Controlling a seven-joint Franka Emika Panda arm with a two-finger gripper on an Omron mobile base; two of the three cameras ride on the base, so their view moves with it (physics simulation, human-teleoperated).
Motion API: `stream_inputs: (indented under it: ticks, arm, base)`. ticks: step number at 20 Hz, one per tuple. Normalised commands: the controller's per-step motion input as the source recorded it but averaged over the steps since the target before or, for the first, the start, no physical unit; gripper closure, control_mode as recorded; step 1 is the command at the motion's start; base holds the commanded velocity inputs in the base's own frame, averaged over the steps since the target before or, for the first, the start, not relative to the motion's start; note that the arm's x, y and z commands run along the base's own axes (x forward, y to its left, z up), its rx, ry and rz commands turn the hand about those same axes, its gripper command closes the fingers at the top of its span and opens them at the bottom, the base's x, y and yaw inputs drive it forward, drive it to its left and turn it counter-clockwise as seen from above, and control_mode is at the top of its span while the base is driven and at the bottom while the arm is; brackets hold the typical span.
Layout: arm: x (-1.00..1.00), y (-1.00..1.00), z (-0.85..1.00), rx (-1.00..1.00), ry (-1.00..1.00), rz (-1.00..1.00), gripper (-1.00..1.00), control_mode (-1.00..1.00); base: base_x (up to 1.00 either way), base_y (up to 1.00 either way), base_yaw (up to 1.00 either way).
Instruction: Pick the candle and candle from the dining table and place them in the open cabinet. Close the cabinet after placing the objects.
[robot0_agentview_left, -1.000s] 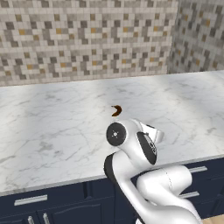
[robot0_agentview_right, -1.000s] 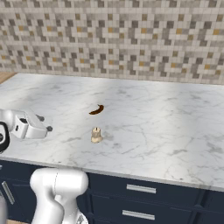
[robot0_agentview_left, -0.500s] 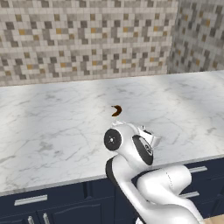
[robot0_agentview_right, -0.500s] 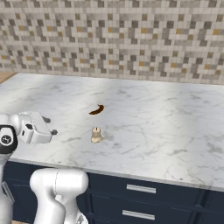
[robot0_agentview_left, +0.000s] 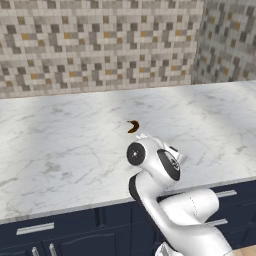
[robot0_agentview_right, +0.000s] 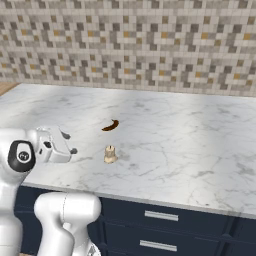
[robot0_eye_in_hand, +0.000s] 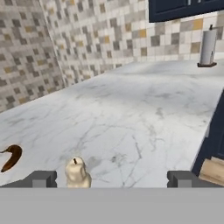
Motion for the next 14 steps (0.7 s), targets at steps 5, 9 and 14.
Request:
stream_inputs:
  ticks: [5,9,14]
  arm:
    - [0.34,-0.23,-0.2,0.03,0.01,-0.02,-1.0,-1.0]
    - [0.28,-0.16,-0.38,0.02,0.0,0.0,-1.0,-1.0]
    - [0.33,-0.08,-0.4,0.02,0.01,0.0,-1.0,-1.0]
  base:
    - [0.0,0.0,0.0]
    - [0.0,0.0,0.0]
    - [0.0,0.0,0.0]
